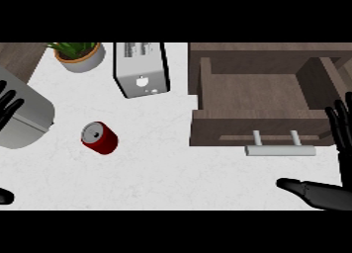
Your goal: Pick up the can, place it into the drawer and close the drawer
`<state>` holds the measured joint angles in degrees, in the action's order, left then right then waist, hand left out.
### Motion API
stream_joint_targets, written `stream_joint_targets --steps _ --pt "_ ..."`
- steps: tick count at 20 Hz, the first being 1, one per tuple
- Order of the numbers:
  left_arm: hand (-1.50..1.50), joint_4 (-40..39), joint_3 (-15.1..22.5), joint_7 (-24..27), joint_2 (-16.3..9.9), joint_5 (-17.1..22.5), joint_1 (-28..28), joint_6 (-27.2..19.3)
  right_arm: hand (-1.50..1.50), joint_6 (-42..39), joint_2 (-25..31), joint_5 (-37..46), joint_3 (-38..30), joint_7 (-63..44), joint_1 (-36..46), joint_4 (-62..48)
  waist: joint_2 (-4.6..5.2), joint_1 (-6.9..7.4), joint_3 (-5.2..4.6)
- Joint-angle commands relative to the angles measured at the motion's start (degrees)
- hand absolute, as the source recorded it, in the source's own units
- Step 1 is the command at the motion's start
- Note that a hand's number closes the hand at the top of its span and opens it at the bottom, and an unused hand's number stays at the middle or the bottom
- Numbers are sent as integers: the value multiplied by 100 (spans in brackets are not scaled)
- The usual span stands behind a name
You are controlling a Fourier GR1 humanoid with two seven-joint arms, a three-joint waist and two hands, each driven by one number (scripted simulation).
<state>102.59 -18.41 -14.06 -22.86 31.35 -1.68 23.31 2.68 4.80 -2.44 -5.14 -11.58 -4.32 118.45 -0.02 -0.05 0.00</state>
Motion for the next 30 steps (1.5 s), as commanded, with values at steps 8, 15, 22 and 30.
stream_joint_targets --steps 8,15,22,30 --pt "-150 -857 343 231 393 -773 -433 134 -150 -299 33 -192 -347 413 -351 32 2 -23 0" --pt "-150 -1195 656 706 774 -1629 -356 17 -150 -373 -3 -201 -443 466 -262 -66 0 -9 0" --pt "-150 -2177 898 2100 1101 -2669 23 -72 -150 -454 93 -450 -670 10 -510 646 0 -20 -2" --pt "-150 -3051 684 2741 1052 -2859 -128 -211 -150 -656 50 -577 -883 -25 -674 699 -1 -11 0"
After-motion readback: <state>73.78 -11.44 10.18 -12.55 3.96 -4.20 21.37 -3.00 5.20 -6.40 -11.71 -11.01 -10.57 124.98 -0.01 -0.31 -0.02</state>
